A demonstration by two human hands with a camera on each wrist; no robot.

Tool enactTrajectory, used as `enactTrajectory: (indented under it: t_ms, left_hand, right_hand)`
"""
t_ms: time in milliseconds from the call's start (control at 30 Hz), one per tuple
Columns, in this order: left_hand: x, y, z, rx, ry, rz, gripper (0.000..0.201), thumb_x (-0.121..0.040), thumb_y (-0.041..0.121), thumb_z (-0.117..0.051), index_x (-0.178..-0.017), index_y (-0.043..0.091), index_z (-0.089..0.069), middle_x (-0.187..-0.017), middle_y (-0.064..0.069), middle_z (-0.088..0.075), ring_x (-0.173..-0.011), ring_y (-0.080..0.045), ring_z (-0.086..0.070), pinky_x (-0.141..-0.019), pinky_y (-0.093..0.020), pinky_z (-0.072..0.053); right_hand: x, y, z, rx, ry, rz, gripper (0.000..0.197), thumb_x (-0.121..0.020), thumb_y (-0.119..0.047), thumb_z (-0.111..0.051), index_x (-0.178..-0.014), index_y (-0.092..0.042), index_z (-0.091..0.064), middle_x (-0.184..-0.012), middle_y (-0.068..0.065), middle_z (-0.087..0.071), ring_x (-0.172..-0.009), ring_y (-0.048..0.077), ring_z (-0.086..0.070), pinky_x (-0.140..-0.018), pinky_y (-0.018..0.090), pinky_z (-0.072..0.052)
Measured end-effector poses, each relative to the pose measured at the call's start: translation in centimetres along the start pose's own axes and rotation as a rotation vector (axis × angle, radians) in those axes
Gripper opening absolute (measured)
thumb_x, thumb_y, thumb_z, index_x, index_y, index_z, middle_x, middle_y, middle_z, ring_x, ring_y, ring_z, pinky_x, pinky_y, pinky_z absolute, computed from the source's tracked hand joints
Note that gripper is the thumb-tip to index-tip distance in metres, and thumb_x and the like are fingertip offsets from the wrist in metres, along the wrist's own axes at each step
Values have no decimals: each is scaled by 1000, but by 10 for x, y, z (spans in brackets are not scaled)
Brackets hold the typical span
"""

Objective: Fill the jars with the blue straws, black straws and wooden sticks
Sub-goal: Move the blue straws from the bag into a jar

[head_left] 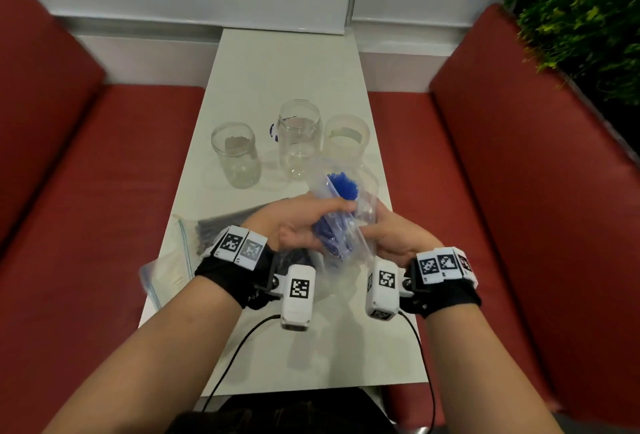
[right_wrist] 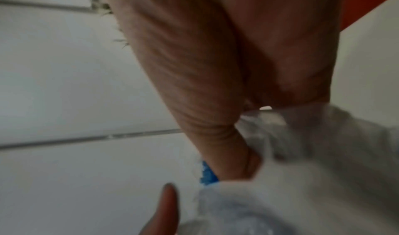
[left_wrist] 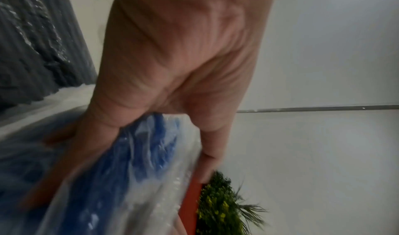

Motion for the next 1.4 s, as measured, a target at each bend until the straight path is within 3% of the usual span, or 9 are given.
enactTrajectory:
  t_ms: [100, 300, 400, 567, 733, 900, 1067, 1167, 1400]
  left_hand:
    - [1, 0, -2, 75, 133, -113, 27, -77, -13, -46, -99, -3, -58, -94, -21, -57, -87, -32, -61, -81, -48, -55]
    - [-3, -11, 20, 300, 202, -117, 65, -70, -22, -21, -123, -2, -51, -122, -27, -50, -120, -38, -52, -108, -52, -40]
    - [-6, -22, 27, 406, 281, -64, 62, -72, -23, -22, -119, 3, -52, -122, -20, -45, -110, -32, -48, -104, -38, -41]
    - [-3, -32, 30, 152, 255, 30, 55, -79, -4, -43, -131, 10, -51, -134, -25, -55, -113, -42, -60, -92, -59, -50]
    - [6, -31, 24, 252, -77, 229, 48, -93, 21, -56, -135, 1, -46, -126, -26, -60, -112, -43, -60, -91, -62, -50]
    - [15, -22, 13, 269, -203, 93, 50, -83, -11, -44, -133, -16, -38, -133, -34, -51, -121, -44, -56, -108, -53, -41]
    - [17, -21, 7, 160, 21, 6, 46, -75, -24, -32, -113, -7, -50, -99, -21, -64, -90, -28, -71, -72, -34, -60]
    - [16, -23, 5, 241, 49, -39, 28, -76, -16, -42, -98, -5, -55, -103, -21, -62, -92, -29, -71, -78, -41, -59]
    - [13, -25, -5, -76, 26, -101, 52, -82, -18, -50, -130, 0, -54, -118, -17, -67, -106, -29, -68, -89, -42, -57]
  right_hand:
    - [-1, 3, -7, 127, -31, -47, 107, -76, 24, -67, -156, -30, -21, -134, 11, -64, -123, 30, -63, -92, 44, -58]
    - [1, 3, -2, 88, 54, -128, 113, -75, 30, -58, -158, -34, -16, -131, 17, -63, -115, 33, -67, -76, 39, -60]
    - [-1, 7, 1, 21, 115, -111, 111, -72, 32, -57, -157, -32, -23, -124, 11, -68, -111, 29, -70, -77, 38, -61]
    - [-4, 15, 1, -123, 161, -41, 95, -76, 34, -53, -151, -21, -37, -122, 13, -71, -112, 30, -70, -75, 36, -62]
    - [-5, 21, 0, -138, 223, -39, 85, -76, 33, -48, -146, -15, -42, -112, 12, -75, -102, 27, -73, -71, 33, -61]
    - [2, 17, -9, -52, 121, -61, 96, -65, 19, -66, -146, -25, -38, -121, 15, -70, -107, 33, -70, -79, 46, -60]
    - [14, 12, -11, -57, 88, -33, 100, -68, 19, -70, -146, -33, -35, -128, 13, -67, -114, 30, -68, -79, 38, -60]
    - [17, 15, -17, -3, 73, -20, 105, -73, 24, -71, -153, -27, -26, -136, 19, -61, -123, 36, -62, -96, 54, -53]
    - [17, 24, -19, 123, 104, -116, 95, -83, 15, -70, -156, -18, -20, -136, 25, -59, -122, 36, -61, -102, 55, -50]
Point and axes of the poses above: each hand's wrist, its own x-axis away from the middle knuckle, its own z-axis out of the back of the hand, y = z × x, the point moved 1 cm from there along -x, towards the middle knuckle
